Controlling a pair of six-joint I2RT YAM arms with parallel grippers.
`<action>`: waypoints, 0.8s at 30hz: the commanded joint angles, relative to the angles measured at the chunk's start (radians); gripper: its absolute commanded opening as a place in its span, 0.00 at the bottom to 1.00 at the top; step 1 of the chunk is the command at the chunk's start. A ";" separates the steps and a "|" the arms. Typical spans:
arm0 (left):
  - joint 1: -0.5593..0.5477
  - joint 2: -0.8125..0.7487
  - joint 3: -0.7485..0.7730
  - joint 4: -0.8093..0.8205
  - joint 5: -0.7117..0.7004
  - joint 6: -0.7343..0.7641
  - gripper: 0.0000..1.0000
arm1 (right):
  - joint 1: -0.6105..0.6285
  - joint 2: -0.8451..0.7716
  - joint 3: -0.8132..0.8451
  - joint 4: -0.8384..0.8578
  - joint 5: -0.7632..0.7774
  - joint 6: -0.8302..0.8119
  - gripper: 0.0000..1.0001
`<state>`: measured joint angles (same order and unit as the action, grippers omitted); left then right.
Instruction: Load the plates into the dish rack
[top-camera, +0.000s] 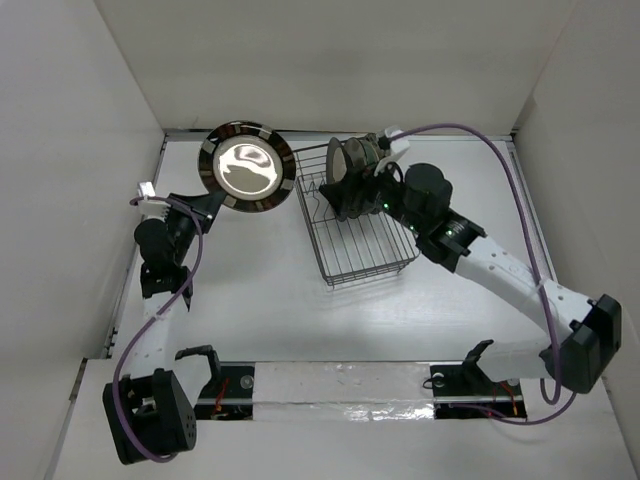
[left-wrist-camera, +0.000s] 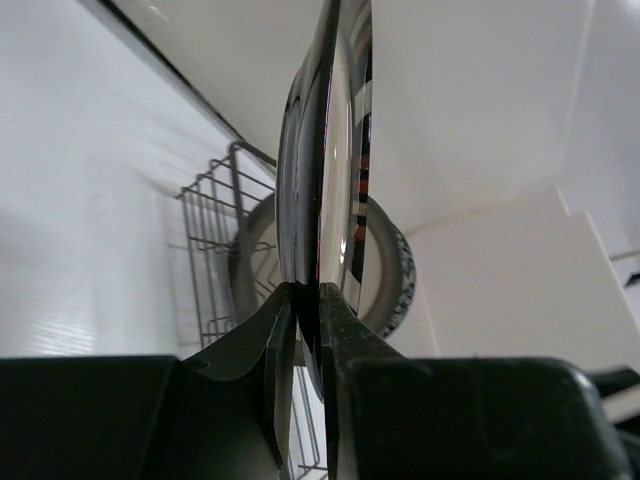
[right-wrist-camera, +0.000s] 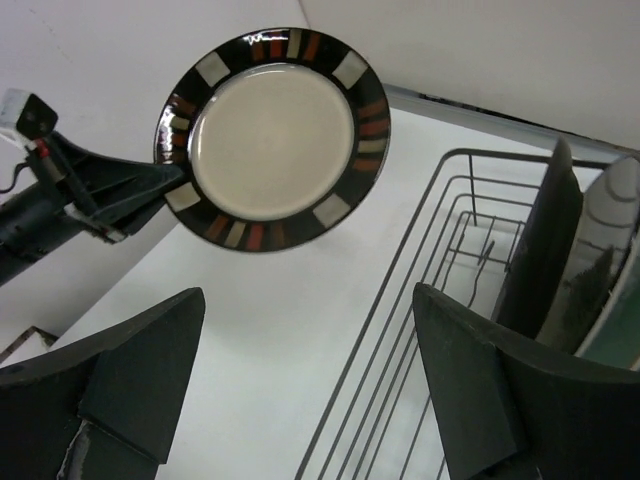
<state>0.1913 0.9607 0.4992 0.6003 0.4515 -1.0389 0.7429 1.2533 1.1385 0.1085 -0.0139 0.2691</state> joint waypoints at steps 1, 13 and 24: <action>-0.006 -0.086 0.019 0.230 0.071 -0.079 0.00 | -0.036 0.087 0.122 -0.050 -0.050 -0.005 0.92; -0.073 -0.145 -0.019 0.339 0.249 -0.156 0.00 | -0.158 0.288 0.285 -0.082 -0.282 0.030 1.00; -0.113 -0.063 -0.044 0.570 0.443 -0.236 0.00 | -0.189 0.327 0.225 0.052 -0.547 0.129 0.93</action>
<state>0.1005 0.9230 0.4320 0.8867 0.8444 -1.2217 0.5674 1.5681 1.3655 0.0525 -0.4553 0.3485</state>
